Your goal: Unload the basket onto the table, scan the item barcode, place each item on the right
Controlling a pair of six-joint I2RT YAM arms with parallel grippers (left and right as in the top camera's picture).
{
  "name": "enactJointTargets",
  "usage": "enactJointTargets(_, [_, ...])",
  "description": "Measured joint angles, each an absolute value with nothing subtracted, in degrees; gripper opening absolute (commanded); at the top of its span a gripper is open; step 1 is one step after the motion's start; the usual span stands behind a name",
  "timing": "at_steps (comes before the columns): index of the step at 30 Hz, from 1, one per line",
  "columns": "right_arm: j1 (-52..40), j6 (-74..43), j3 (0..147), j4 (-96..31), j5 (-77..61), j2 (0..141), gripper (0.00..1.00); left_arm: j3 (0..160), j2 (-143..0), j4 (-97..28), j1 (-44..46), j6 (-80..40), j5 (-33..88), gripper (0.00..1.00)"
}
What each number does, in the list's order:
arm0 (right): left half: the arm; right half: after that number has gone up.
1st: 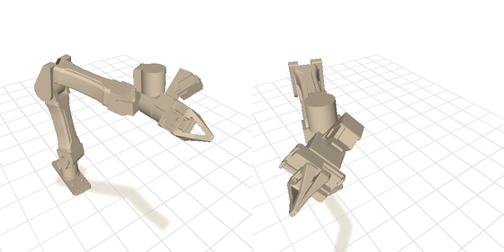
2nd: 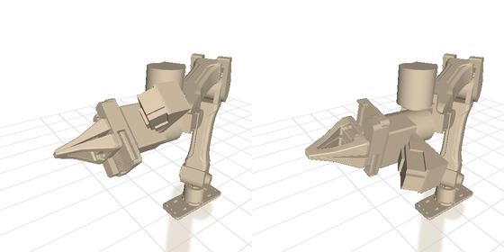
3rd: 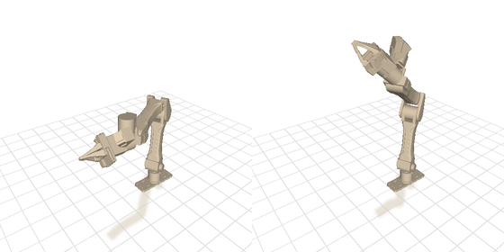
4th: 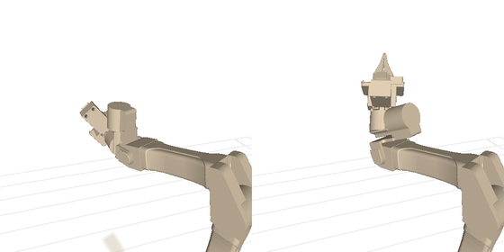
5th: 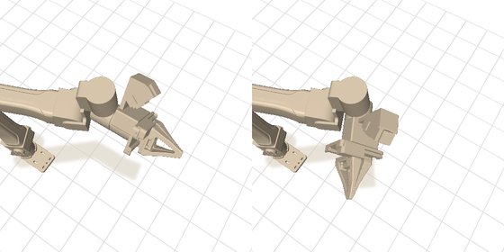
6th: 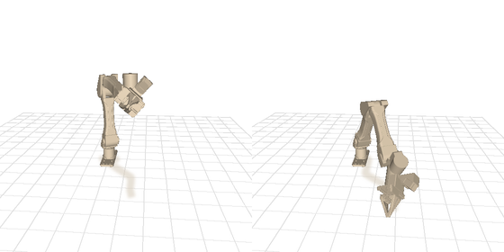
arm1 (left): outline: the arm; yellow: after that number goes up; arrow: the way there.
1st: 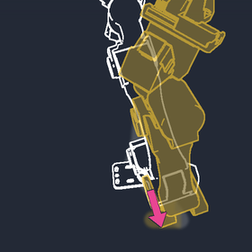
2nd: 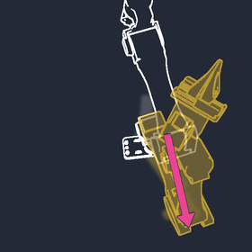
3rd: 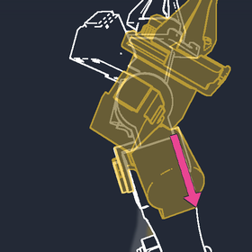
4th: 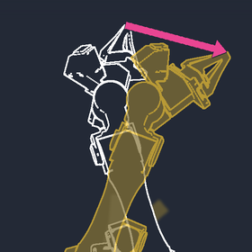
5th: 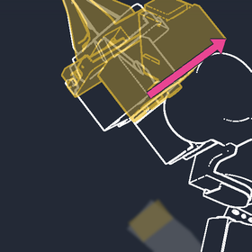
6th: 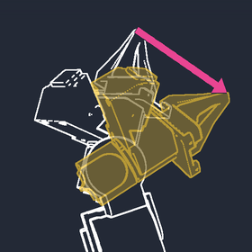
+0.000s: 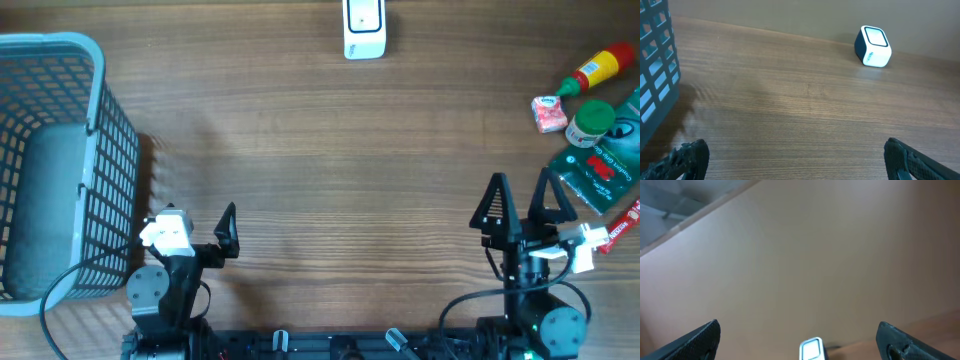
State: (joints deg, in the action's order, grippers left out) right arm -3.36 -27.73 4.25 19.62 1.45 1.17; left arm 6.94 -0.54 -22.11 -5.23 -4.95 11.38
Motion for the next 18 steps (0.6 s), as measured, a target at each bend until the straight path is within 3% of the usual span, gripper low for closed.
enactJointTargets(18, [-2.04, -24.73, 0.36, 0.89, 6.59, 0.95, 1.00, 6.94, -0.54, -22.11, -5.23, -4.95, 11.40, 1.00])
